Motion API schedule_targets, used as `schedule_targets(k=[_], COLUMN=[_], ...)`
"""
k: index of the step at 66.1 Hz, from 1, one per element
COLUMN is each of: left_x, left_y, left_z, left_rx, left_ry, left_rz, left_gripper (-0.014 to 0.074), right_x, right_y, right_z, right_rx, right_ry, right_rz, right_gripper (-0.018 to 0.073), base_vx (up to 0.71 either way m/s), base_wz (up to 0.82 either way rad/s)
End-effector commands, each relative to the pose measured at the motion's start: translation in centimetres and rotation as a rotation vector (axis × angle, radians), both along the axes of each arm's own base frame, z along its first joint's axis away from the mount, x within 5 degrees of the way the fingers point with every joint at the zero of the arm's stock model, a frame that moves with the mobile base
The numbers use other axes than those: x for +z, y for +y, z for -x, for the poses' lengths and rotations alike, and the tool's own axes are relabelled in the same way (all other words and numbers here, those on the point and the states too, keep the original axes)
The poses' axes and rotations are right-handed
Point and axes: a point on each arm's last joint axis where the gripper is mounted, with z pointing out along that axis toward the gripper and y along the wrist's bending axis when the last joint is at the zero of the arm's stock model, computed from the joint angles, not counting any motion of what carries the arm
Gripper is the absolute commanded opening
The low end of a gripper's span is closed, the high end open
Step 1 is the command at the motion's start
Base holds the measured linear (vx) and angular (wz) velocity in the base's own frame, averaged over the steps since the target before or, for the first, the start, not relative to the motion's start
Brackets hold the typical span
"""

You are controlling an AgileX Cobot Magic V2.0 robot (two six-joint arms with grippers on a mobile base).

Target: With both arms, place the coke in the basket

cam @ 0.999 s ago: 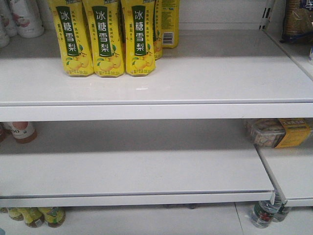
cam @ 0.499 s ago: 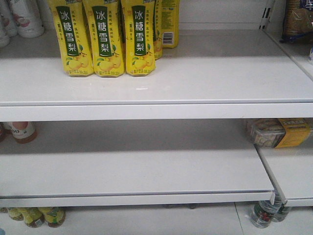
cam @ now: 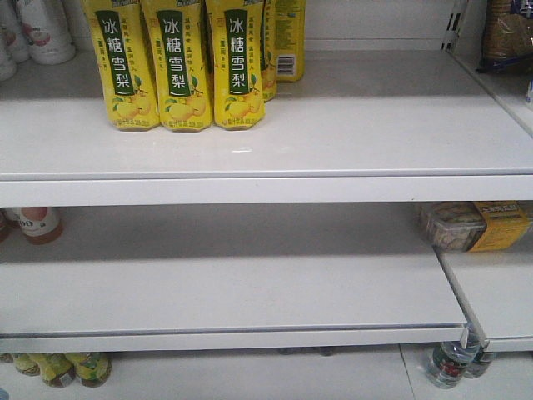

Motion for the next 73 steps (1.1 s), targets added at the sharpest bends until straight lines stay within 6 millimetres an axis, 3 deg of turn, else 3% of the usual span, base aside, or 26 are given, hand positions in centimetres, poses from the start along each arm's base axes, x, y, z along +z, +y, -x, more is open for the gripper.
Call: schedule_targets(k=[1, 73], left_x=[1.69, 1.69], left_y=[0.03, 0.03], left_z=[0.36, 0.36], left_rx=[0.013, 0.013], left_ry=[-0.178, -0.178], left_rz=[-0.084, -0.084], left_gripper=[-0.0006, -0.0006], right_x=[0.43, 0.43], right_y=[0.09, 0.09], right_z=[0.08, 0.08], right_rx=[0.006, 0.006], right_ry=[-0.083, -0.083], right_rz=[0.016, 0.016], right_gripper=[-0.0002, -0.0002], base_vx=[0.00, 0.00], base_wz=[0.00, 0.00])
